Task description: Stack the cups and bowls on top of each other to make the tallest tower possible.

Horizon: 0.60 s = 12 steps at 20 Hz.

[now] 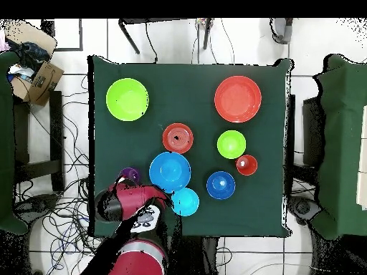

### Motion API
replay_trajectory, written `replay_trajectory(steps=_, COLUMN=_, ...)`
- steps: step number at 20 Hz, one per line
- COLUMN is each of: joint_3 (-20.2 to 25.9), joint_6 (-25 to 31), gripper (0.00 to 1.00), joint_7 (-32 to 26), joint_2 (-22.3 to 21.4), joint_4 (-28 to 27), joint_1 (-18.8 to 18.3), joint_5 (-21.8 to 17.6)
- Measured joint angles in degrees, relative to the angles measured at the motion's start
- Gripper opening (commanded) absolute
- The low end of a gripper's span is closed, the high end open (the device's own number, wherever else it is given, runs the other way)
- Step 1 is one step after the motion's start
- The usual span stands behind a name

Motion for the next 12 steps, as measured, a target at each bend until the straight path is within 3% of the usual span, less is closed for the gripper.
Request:
replay_trajectory(steps=5, joint_3=0.41, joint_6=0.04, gripper=0.0, joint_7=0.0, joint_2=-0.84, joint_4=-0.08, joint_1=-0.67, joint_5=-0.01)
replay_trajectory(steps=12, joint_3=3.04, joint_6=2.58, gripper=0.0, joint_7=0.0, joint_2=-6.57, joint_4=-0.02, joint_1=-5.25, joint_5=-0.04)
